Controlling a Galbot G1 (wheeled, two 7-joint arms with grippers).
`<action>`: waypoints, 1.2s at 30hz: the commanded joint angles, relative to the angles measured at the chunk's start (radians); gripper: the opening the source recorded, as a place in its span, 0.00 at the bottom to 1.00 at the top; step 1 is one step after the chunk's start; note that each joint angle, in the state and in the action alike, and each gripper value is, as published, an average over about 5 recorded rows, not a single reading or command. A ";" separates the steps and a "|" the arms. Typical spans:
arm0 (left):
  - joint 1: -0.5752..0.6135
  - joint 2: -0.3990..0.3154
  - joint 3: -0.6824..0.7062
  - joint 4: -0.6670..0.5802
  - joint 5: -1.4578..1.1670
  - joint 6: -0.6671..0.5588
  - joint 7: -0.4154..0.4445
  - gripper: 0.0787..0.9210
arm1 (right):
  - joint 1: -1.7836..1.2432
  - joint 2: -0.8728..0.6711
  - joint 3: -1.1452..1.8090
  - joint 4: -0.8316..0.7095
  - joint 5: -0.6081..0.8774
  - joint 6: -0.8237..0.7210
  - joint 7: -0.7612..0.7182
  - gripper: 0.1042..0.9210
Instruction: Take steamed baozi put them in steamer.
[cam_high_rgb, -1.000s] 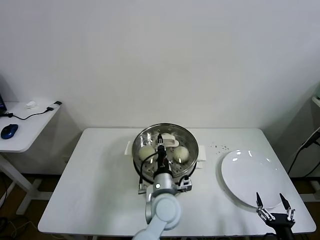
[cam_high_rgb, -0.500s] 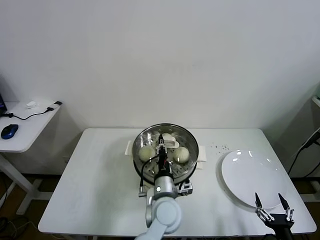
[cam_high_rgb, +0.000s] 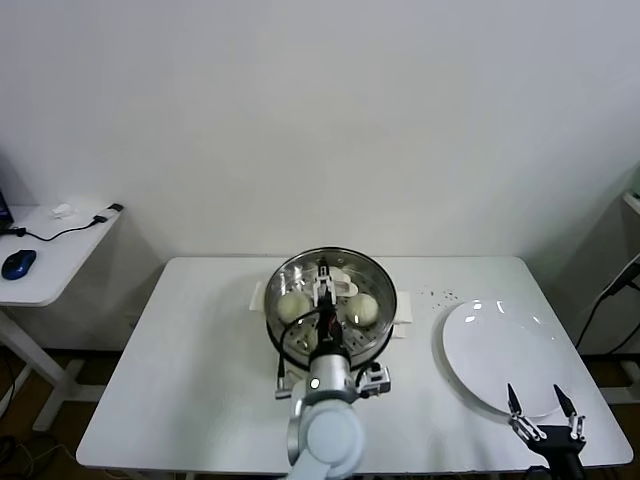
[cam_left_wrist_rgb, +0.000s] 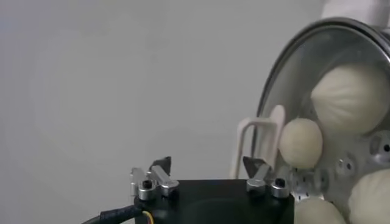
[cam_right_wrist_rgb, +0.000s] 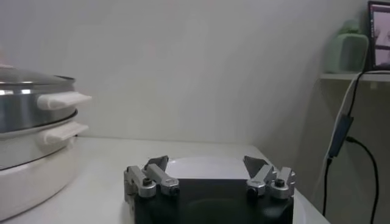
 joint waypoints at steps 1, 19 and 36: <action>0.068 0.072 -0.001 -0.161 -0.161 -0.022 -0.057 0.84 | 0.010 -0.002 -0.011 -0.005 -0.004 -0.007 0.002 0.88; 0.278 0.314 -0.721 -0.317 -1.814 -0.471 -0.376 0.88 | 0.024 -0.013 -0.042 0.015 0.031 0.053 -0.008 0.88; 0.415 0.384 -0.799 0.054 -2.130 -0.831 -0.165 0.88 | 0.047 -0.017 -0.059 -0.013 0.017 0.065 0.008 0.88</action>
